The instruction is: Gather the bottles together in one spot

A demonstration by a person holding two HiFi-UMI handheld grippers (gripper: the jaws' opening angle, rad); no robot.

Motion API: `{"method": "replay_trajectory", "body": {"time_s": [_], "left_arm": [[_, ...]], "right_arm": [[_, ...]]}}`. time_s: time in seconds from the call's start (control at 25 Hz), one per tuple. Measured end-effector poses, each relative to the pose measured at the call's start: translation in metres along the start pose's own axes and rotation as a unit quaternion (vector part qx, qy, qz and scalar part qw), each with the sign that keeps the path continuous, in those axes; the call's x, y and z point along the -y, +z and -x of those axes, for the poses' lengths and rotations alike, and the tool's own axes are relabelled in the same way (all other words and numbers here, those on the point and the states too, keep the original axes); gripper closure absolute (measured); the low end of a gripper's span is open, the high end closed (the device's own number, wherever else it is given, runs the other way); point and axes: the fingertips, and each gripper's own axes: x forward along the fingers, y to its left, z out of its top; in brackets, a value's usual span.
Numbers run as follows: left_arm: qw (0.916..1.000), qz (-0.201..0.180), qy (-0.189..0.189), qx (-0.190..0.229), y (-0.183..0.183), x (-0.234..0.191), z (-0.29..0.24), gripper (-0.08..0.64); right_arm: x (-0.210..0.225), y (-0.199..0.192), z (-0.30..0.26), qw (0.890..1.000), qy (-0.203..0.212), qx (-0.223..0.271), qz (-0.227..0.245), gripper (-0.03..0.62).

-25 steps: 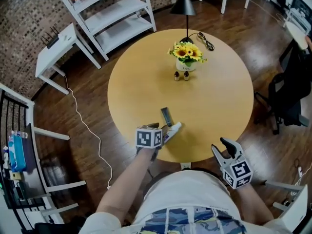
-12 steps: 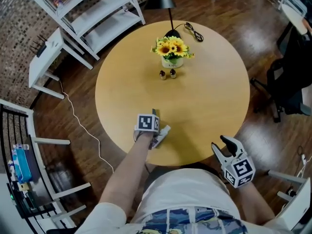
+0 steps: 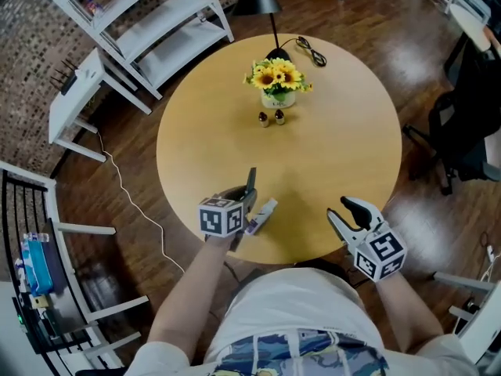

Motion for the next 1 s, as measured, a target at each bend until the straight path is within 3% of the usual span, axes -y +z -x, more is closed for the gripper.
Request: {"method": "replay_trajectory", "body": {"time_s": [0.12, 0.24, 0.48, 0.76, 0.8, 0.84, 1.0], "left_arm": [[0.9961, -0.054, -0.036, 0.060, 0.018, 0.045, 0.044, 0.456], [0.9845, -0.110, -0.083, 0.108, 0.027, 0.091, 0.086, 0.456], [0.9630, -0.141, -0.163, 0.162, 0.004, 0.137, 0.162, 0.457], [0.9518, -0.182, -0.169, 0.180, -0.047, 0.140, 0.221, 0.457], [0.9502, -0.187, -0.172, 0.181, -0.055, 0.141, 0.226, 0.457], [0.9492, -0.190, -0.174, 0.181, -0.063, 0.142, 0.230, 0.457], [0.9479, -0.185, -0.182, 0.185, -0.083, 0.139, 0.242, 0.452]], "right_arm": [[-0.032, 0.027, -0.014, 0.999, 0.037, 0.023, -0.026, 0.394], [-0.079, 0.049, -0.027, 0.992, 0.095, 0.038, -0.071, 0.393], [-0.172, 0.067, -0.031, 0.974, 0.177, 0.045, -0.134, 0.365], [-0.249, 0.042, -0.028, 0.974, 0.163, 0.039, -0.155, 0.341], [-0.256, 0.039, -0.026, 0.974, 0.160, 0.044, -0.157, 0.356], [-0.263, 0.037, -0.023, 0.974, 0.156, 0.048, -0.154, 0.422], [-0.284, 0.025, -0.016, 0.981, 0.142, 0.037, -0.125, 0.405]]}}
